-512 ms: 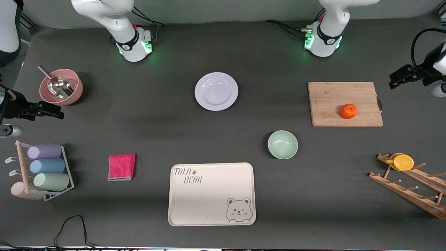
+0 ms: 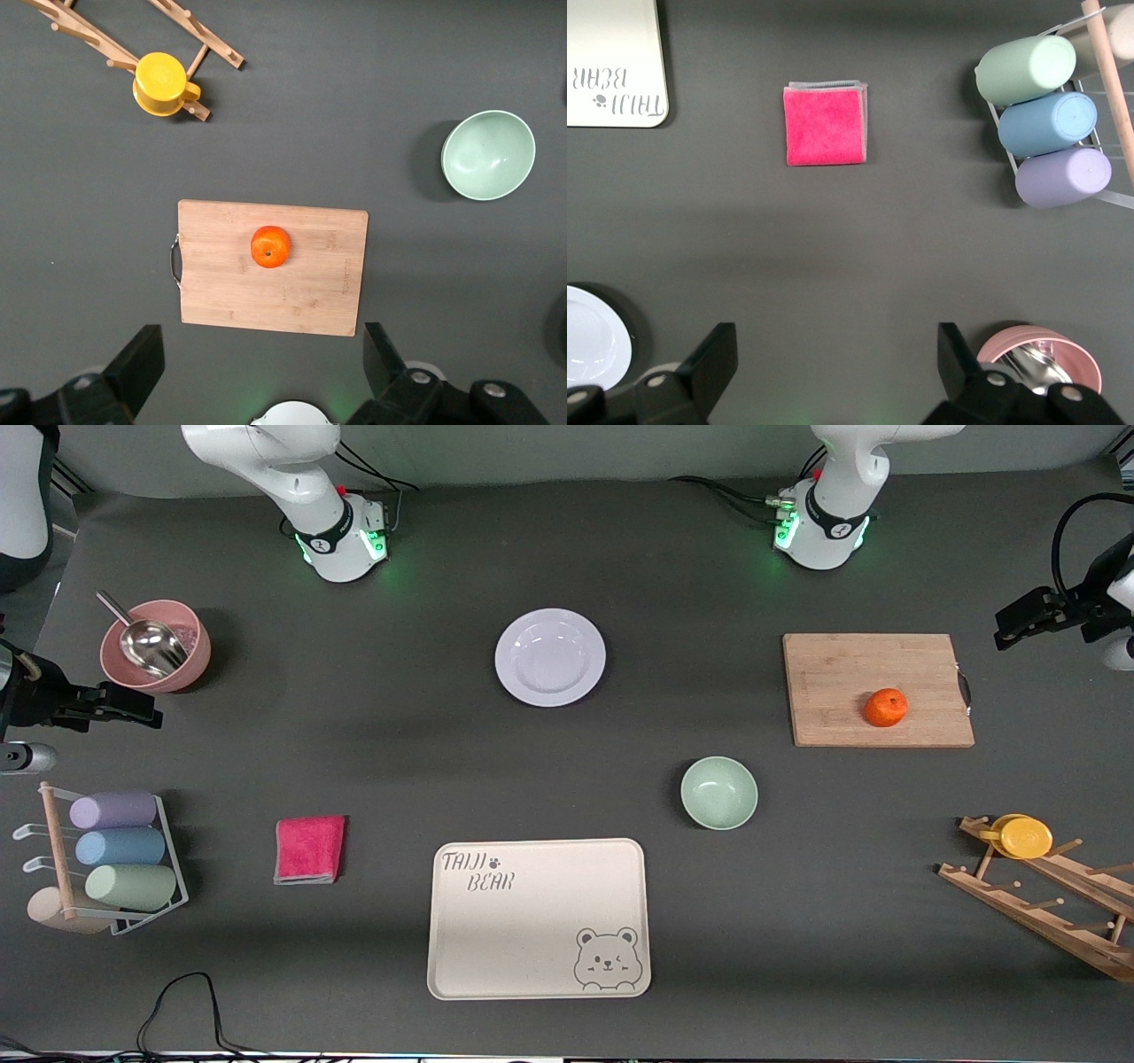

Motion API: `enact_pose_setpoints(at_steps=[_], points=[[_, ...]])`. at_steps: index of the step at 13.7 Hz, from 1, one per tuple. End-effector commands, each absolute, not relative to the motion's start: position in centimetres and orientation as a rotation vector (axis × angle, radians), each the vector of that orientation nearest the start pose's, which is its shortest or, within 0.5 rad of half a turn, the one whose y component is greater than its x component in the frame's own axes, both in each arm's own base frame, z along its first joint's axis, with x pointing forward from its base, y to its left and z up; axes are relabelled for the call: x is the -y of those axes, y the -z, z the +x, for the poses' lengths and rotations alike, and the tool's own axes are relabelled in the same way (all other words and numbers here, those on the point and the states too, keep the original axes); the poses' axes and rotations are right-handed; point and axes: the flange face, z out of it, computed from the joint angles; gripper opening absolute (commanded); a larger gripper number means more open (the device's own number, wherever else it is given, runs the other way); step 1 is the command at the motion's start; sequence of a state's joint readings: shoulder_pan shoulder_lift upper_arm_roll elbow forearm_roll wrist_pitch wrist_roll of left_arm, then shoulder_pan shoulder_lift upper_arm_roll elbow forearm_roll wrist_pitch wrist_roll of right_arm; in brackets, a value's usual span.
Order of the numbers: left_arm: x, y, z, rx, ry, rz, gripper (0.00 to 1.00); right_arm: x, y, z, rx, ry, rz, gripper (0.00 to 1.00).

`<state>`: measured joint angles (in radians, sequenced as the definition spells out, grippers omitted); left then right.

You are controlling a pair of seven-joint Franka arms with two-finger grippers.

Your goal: Place orange and plate with both arms

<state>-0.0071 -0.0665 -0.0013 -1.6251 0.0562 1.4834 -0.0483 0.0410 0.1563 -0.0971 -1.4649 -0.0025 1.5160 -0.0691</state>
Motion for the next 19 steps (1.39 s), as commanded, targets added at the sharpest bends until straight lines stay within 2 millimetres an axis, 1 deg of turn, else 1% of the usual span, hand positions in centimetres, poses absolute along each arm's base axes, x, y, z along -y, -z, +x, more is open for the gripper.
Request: enact_pose_setpoints(at_steps=[1,3,4,5,8,10,11,12,13,15,17,19], points=[[0.3,-63.3,53.3,0.026,-0.129,-3.074,1.0,2.9,-58.8,59.1,-0.016,-0.132,-3.162,1.0],[0.4,-62.9,53.1,0.03,-0.176,-3.053,1.0,3.0,-58.6,59.1,0.001,-0.135,-3.163,1.0],[0.8,-62.8,53.1,0.017,-0.209,-3.039,1.0,3.0,-58.6,59.0,0.005,-0.135,-3.162,1.0],[0.4,-63.3,53.1,0.028,-0.203,-3.039,1.0,3.0,-58.6,59.0,0.008,-0.135,-3.162,1.0],[-0.6,-63.2,52.5,0.047,-0.25,-3.044,1.0,3.0,-58.8,58.9,0.066,-0.128,-3.16,1.0],[-0.9,-63.4,52.4,0.043,-0.247,-3.047,1.0,3.1,-58.9,58.8,0.071,-0.126,-3.16,1.0],[-1.0,-63.3,52.5,-0.013,-0.252,-3.05,1.0,3.0,-59.0,58.8,0.073,-0.123,-3.16,1.0],[-0.9,-63.3,52.5,-0.025,-0.255,-3.051,1.0,3.0,-58.9,58.8,0.073,-0.128,-3.159,1.0],[-0.7,-63.4,52.4,-0.028,-0.25,-3.054,1.0,3.0,-58.9,58.8,0.073,-0.128,-3.16,1.0],[-1.0,-63.2,52.5,-0.026,-0.258,-3.055,1.0,2.9,-58.9,58.7,0.076,-0.131,-3.159,1.0],[-2.5,-62.9,52.2,-0.003,-0.286,-3.059,1.0,2.9,-58.8,58.8,0.076,-0.133,-3.159,1.0],[-2.8,-62.9,51.4,0.024,-0.314,-3.058,1.0,2.9,-58.8,58.8,0.073,-0.133,-3.159,1.0]])
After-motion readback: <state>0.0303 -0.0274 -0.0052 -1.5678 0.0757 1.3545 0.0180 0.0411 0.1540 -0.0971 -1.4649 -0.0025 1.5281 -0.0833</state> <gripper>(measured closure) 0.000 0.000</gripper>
